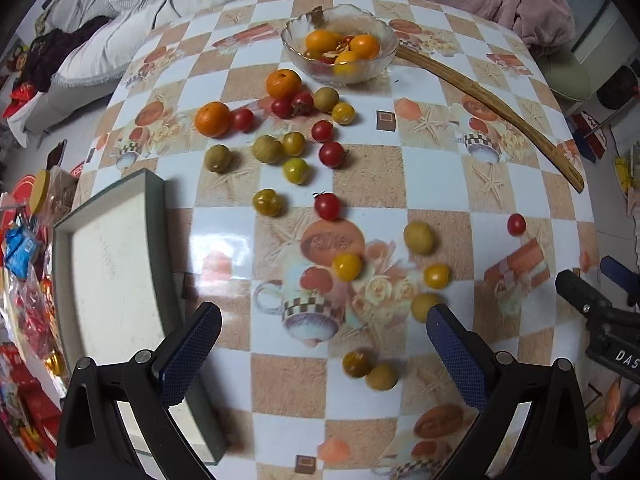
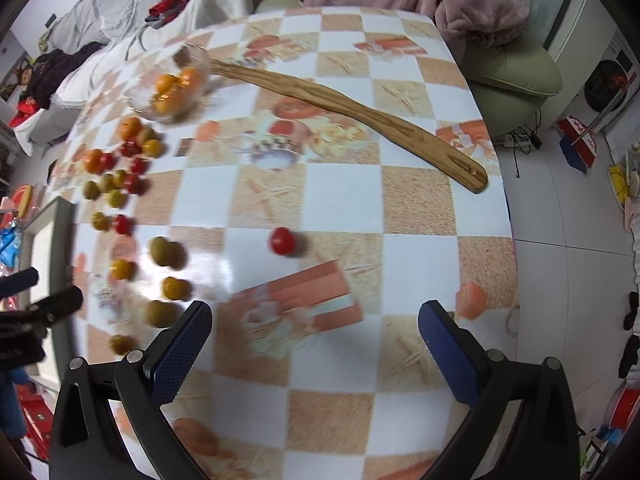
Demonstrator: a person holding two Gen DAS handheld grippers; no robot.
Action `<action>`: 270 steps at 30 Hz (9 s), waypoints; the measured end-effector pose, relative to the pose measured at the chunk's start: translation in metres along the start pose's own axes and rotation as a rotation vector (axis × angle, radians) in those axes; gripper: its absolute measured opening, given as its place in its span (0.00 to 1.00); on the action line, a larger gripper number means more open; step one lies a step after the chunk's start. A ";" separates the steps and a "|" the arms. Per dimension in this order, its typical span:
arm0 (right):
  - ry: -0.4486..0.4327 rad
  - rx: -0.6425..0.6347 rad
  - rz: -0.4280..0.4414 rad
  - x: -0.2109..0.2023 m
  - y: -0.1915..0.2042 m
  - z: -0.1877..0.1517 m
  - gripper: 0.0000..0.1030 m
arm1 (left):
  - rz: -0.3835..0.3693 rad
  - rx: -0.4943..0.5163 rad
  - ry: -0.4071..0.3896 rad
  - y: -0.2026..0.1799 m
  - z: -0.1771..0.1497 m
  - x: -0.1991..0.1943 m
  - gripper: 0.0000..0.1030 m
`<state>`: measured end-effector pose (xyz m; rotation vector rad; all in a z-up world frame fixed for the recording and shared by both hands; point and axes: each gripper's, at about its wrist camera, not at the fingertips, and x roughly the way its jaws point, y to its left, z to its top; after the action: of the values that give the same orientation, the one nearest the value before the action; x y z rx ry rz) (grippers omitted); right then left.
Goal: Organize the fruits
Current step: 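Move both tools over the scattered fruit on the table, then grasp a yellow cherry tomato with the left tool while the right tool grasps a red cherry tomato, then carry both held tomatoes over the white tray with both tools, then open both tools to drop the tomatoes into the white tray, then grasp a yellow-green round fruit with the right tool while the left tool grasps a yellow cherry tomato, then carry both held fruits over the white tray with both tools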
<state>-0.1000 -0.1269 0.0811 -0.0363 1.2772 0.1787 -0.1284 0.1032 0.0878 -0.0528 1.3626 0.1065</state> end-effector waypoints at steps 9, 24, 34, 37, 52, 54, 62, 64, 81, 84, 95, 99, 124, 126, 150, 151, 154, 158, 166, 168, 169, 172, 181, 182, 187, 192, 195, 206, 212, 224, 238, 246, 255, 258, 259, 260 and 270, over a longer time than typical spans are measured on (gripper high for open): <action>0.050 -0.015 -0.036 -0.049 0.046 -0.011 1.00 | -0.040 0.146 0.011 0.038 -0.010 -0.037 1.00; 0.019 -0.145 -0.102 -0.100 0.094 -0.013 1.00 | -0.044 0.138 -0.042 0.064 -0.016 -0.079 1.00; -0.002 -0.180 -0.104 -0.107 0.090 -0.002 1.00 | -0.024 0.106 -0.058 0.060 -0.010 -0.088 1.00; -0.004 -0.178 -0.102 -0.106 0.089 0.000 1.00 | -0.021 0.107 -0.059 0.059 -0.009 -0.089 1.00; 0.068 -0.102 -0.069 -0.070 0.061 -0.011 1.00 | -0.005 0.112 -0.015 0.047 -0.012 -0.052 1.00; 0.089 -0.086 -0.063 -0.057 0.055 -0.012 1.00 | -0.001 0.105 -0.009 0.041 -0.009 -0.037 1.00; 0.136 -0.030 -0.050 -0.006 0.034 -0.001 1.00 | -0.017 0.085 0.005 0.016 0.008 0.019 1.00; 0.139 -0.014 -0.048 0.005 0.031 0.005 1.00 | -0.011 0.084 -0.002 0.011 0.012 0.032 1.00; 0.141 0.004 -0.024 0.072 0.021 0.039 0.62 | -0.005 0.072 0.035 -0.006 0.021 0.078 0.68; 0.146 -0.010 -0.037 0.077 0.025 0.039 0.43 | -0.019 0.044 0.029 -0.007 0.020 0.077 0.63; 0.118 -0.008 0.024 0.056 0.029 0.036 0.21 | -0.170 0.013 0.028 -0.004 0.013 0.070 0.22; 0.114 0.004 0.057 0.044 0.033 0.036 0.21 | -0.182 -0.006 0.017 0.009 0.009 0.061 0.22; 0.132 -0.349 0.276 0.004 0.238 0.027 0.21 | -0.049 -0.241 -0.055 0.178 -0.057 0.007 0.22; 0.146 -0.391 0.299 0.007 0.262 0.022 0.21 | -0.024 -0.279 -0.042 0.197 -0.068 0.010 0.22; 0.309 -0.654 0.277 0.072 0.383 -0.032 0.26 | 0.136 -0.351 0.033 0.249 -0.134 0.042 0.76; 0.316 -0.659 0.272 0.074 0.384 -0.033 0.29 | 0.153 -0.351 0.012 0.250 -0.135 0.040 0.76; 0.320 -0.658 0.287 0.075 0.384 -0.033 0.42 | 0.152 -0.338 0.032 0.248 -0.136 0.043 0.76; 0.292 -0.641 0.330 0.065 0.387 -0.030 0.78 | 0.156 -0.336 0.055 0.250 -0.140 0.048 0.76; 0.207 -0.539 0.337 0.036 0.365 -0.005 0.82 | 0.160 -0.290 0.053 0.241 -0.132 0.036 0.76; 0.199 -0.498 0.317 0.032 0.349 0.003 0.82 | 0.154 -0.270 0.038 0.235 -0.124 0.031 0.76; 0.198 -0.473 0.306 0.031 0.340 0.005 0.82 | 0.151 -0.261 0.032 0.233 -0.121 0.029 0.76; 0.199 -0.398 0.260 0.031 0.304 0.011 0.82 | 0.136 -0.225 0.008 0.219 -0.105 0.023 0.76; 0.211 -0.205 0.129 0.035 0.195 0.018 0.82 | 0.059 -0.107 -0.051 0.160 -0.051 0.010 0.76; 0.212 -0.193 0.121 0.036 0.187 0.019 0.82 | 0.050 -0.091 -0.057 0.151 -0.045 0.009 0.76; 0.211 -0.128 0.080 0.039 0.148 0.023 0.82 | 0.021 -0.034 -0.061 0.116 -0.019 0.010 0.76; 0.221 -0.107 0.062 0.045 0.129 0.025 0.82 | 0.018 -0.019 -0.050 0.095 0.002 0.024 0.76; 0.229 -0.100 0.059 0.049 0.122 0.025 0.82 | 0.007 -0.032 -0.038 0.089 0.014 0.035 0.76; 0.241 -0.136 0.053 0.071 0.121 0.035 0.82 | 0.002 -0.040 0.007 0.074 0.043 0.077 0.76; 0.236 -0.198 0.039 0.085 0.134 0.039 0.82 | -0.002 -0.031 0.025 0.066 0.048 0.093 0.76; 0.215 -0.263 0.036 0.091 0.159 0.038 0.27 | -0.073 -0.025 0.011 0.054 0.057 0.093 0.25; 0.186 -0.178 0.140 0.052 0.124 0.033 0.27 | -0.112 -0.073 -0.032 0.082 0.035 0.052 0.25; 0.167 -0.224 0.161 0.040 0.156 0.033 0.27 | -0.102 -0.123 -0.059 0.118 0.012 0.028 0.25; 0.156 -0.311 0.197 0.033 0.214 0.035 0.27 | -0.062 -0.207 -0.081 0.165 -0.014 0.013 0.25; 0.157 -0.346 0.212 0.032 0.236 0.034 0.27 | -0.050 -0.234 -0.084 0.183 -0.022 0.011 0.25; 0.158 -0.360 0.218 0.032 0.244 0.033 0.27 | -0.050 -0.243 -0.088 0.190 -0.025 0.011 0.25; 0.158 -0.371 0.222 0.031 0.251 0.033 0.27 | -0.044 -0.258 -0.088 0.198 -0.029 0.011 0.25; 0.177 -0.477 0.279 0.038 0.327 0.028 0.27 | 0.031 -0.349 -0.064 0.255 -0.057 0.022 0.25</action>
<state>-0.1126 0.2032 0.0763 -0.2880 1.3879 0.7317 -0.2063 0.3517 0.0603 -0.3183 1.2691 0.3679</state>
